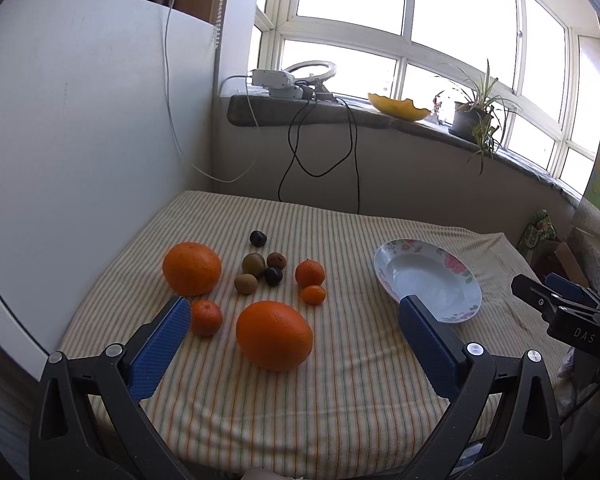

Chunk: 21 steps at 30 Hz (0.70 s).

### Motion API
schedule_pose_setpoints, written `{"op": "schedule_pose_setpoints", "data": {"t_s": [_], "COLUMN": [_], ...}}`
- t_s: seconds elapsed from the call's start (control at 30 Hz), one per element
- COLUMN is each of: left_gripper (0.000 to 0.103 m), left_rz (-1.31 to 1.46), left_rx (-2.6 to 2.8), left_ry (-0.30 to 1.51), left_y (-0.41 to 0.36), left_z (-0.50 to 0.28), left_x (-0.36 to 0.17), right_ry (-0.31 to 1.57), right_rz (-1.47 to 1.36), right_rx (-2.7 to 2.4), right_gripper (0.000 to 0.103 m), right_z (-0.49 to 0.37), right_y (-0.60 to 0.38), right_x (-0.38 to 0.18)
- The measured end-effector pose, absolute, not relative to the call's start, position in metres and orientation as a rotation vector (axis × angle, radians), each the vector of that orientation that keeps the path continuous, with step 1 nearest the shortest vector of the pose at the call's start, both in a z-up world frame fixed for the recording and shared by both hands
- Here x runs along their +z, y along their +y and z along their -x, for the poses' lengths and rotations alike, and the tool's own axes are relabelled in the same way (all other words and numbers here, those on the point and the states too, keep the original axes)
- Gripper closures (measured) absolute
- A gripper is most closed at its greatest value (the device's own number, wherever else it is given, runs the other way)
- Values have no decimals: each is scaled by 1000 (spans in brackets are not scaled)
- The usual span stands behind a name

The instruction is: Organize fruits

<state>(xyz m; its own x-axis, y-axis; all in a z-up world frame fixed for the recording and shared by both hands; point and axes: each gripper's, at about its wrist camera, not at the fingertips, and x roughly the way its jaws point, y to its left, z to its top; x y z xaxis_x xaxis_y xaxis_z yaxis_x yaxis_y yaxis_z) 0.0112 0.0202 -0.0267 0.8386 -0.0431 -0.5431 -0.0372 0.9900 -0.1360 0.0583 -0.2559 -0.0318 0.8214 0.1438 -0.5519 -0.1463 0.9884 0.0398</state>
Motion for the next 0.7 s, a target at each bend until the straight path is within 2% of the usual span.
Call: {"op": "schedule_pose_setpoints", "data": {"t_s": [0.33, 0.43, 0.7], "left_gripper": [1, 6, 9], "left_rz": [240, 281, 360], "left_rx": [-20, -36, -70], "left_ry": [673, 698, 745], "left_y": [42, 48, 54], "left_z": [-14, -16, -24], "left_x": [-63, -73, -92], "right_ry": [664, 717, 825], "right_rz": [-56, -97, -104], "right_rx": [369, 452, 624], "right_gripper": [0, 0, 0], "right_z": [-85, -95, -114], "right_y": [-232, -222, -183], "right_x": [-47, -55, -73]}}
